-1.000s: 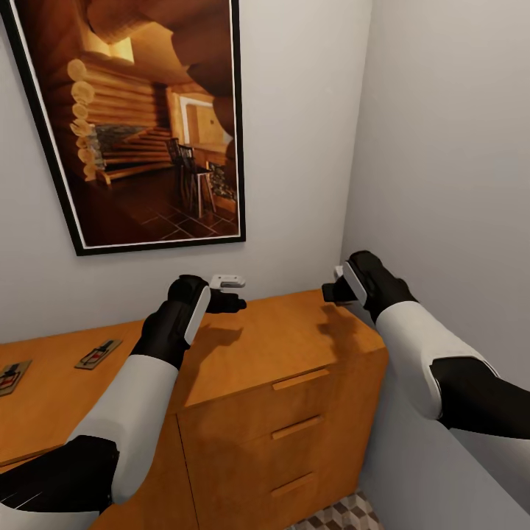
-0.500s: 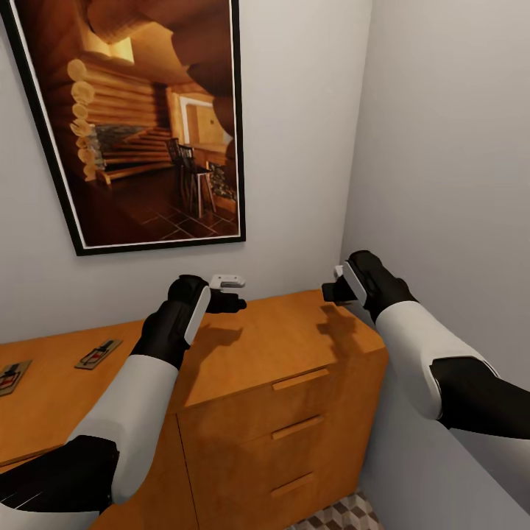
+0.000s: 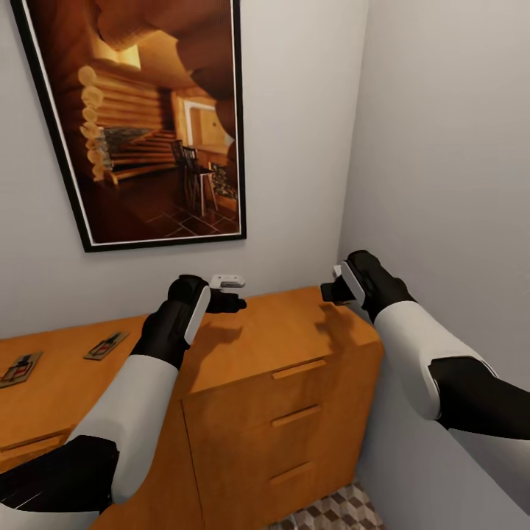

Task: Take the four mousetraps from the cabinet in the bathroom and place them on the bathroom floor. Make sure all four end up on the same floor surface, and ensure that at least two of them are either under or directly next to the same bathroom sink.

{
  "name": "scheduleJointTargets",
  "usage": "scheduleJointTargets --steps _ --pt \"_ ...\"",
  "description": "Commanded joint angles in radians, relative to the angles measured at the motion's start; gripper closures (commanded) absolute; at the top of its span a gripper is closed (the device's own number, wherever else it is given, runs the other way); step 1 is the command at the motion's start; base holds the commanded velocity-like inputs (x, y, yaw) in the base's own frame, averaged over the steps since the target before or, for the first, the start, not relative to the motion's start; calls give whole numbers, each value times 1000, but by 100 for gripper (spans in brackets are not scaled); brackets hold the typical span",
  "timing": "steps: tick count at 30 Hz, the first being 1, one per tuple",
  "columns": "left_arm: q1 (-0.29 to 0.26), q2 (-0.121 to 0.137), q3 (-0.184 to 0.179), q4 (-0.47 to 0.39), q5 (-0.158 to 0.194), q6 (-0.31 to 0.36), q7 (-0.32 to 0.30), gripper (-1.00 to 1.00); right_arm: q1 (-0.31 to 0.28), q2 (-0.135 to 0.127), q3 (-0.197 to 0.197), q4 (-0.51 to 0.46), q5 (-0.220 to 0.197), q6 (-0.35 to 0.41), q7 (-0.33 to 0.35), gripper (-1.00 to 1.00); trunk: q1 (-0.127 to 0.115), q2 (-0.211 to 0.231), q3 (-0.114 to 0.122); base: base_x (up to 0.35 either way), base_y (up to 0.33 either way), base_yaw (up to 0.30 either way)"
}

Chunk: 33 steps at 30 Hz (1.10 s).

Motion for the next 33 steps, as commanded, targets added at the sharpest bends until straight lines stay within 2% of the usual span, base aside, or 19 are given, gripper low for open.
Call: scheduleJointTargets --steps 1,13,33 --pt "-1 0 0 -2 2 4 0 -100 -1 0 4 -1 -4 4 -3 100 -1 -1 -1 -303 0 0" --pt "-1 0 1 -7 1 5 1 -100 -1 6 5 -1 -1 4 1 100 -1 -1 -1 -284 0 0" --pt "-1 1 3 -4 2 5 1 -100 -1 9 5 14 -4 4 0 100 -1 -1 -1 -20 0 0"
